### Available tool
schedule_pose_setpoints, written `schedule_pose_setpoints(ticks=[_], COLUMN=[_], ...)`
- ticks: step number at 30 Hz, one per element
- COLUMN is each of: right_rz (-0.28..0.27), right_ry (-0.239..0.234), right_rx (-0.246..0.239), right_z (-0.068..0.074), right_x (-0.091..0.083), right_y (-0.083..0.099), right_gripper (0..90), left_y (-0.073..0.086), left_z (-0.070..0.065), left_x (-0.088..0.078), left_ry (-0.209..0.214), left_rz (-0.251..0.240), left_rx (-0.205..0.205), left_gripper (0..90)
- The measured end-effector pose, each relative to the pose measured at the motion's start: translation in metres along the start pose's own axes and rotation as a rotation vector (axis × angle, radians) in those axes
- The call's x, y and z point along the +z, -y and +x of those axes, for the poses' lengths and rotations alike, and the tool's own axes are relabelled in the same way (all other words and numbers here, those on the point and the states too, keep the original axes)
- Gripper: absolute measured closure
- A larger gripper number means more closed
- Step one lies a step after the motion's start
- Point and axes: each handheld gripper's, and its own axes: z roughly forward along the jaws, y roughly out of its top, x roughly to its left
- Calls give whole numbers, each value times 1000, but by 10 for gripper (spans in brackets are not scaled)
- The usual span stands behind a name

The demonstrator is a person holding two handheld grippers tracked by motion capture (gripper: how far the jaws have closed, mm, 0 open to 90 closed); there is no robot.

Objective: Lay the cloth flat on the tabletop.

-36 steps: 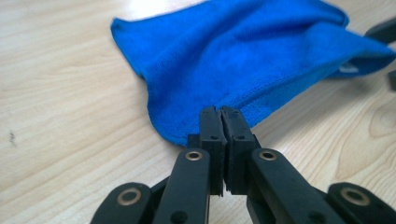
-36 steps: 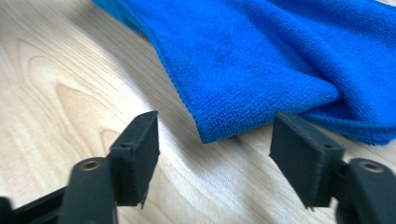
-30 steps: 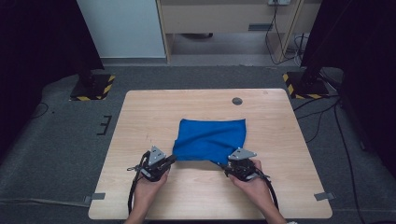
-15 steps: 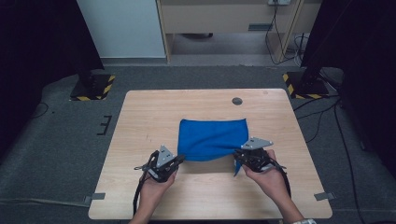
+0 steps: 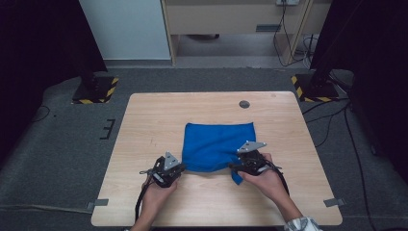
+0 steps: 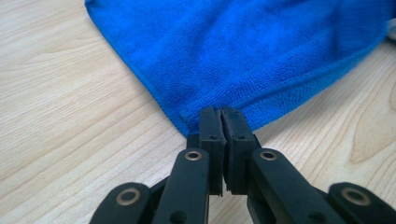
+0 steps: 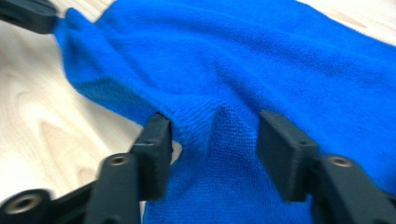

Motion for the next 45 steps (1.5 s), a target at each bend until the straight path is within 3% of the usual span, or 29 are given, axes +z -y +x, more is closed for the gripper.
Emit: schedule_pose_setpoints(ticks=[2, 8, 15, 18, 25, 28, 31, 35, 40, 45], right_rz=[-20, -63, -87, -57, 53, 86, 97, 90, 102, 119], right_ry=[5, -17, -3, 23, 47, 65, 70, 59, 47, 45], right_rx=[-8, 39, 88, 100, 54, 24, 37, 44, 45, 53], right_z=[1, 1, 0, 0, 7, 3, -2, -11, -14, -22], right_x=[-11, -31, -46, -44, -17, -14, -19, -26, -28, -36], right_y=[4, 29, 43, 48, 53, 56, 59, 66, 65, 69], right_gripper=[407, 409, 531, 550, 525, 517, 524, 626, 815, 864], left_y=[0, 2, 3, 3, 3, 4, 4, 4, 5, 5], left_z=[0, 0, 1, 0, -4, -4, -3, -4, -8, -14], left_x=[0, 3, 2, 3, 2, 2, 2, 1, -1, -6], left_ry=[-3, -4, -2, -1, 4, 0, -4, 5, 23, 59], left_rz=[-1, 12, 14, 19, 16, 15, 12, 13, 17, 14], left_rx=[-1, 0, 0, 1, 4, 1, -4, -4, 3, 13], left_gripper=[872, 871, 865, 862, 848, 836, 825, 820, 828, 849])
